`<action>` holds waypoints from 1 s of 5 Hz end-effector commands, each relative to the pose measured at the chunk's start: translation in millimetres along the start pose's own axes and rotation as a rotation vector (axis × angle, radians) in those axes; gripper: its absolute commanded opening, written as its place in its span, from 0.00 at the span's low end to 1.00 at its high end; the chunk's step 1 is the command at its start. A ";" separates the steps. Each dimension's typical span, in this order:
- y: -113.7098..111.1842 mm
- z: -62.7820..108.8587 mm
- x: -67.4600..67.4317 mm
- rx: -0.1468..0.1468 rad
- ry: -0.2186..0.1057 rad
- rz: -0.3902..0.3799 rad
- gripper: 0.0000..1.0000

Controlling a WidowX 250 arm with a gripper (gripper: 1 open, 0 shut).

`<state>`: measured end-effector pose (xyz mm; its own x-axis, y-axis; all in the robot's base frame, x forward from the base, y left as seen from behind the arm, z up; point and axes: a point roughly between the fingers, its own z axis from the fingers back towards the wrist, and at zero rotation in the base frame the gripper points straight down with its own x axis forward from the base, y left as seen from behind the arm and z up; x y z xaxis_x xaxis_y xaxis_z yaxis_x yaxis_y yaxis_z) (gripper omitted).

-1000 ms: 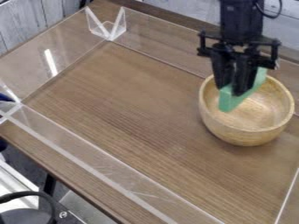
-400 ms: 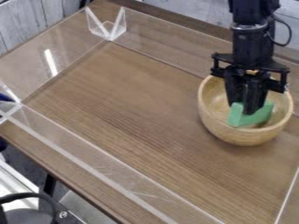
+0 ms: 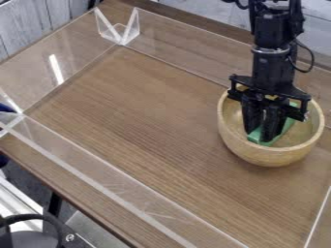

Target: Put the green block in the brown bowl

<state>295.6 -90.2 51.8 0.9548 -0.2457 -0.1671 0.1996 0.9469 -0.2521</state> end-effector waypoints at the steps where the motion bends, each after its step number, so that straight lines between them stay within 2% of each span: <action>1: -1.9 6.6 15.9 0.017 -0.025 -0.014 0.00; 2: -1.0 2.8 26.2 0.029 -0.014 -0.015 0.00; 3: 1.2 -3.6 21.7 0.029 0.008 -0.019 1.00; 4: 2.9 -7.4 17.1 0.028 0.025 -0.020 1.00; 5: -1.3 15.4 10.9 0.033 -0.022 -0.038 1.00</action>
<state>299.6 -90.5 40.5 0.9366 -0.2732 -0.2193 0.2219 0.9471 -0.2320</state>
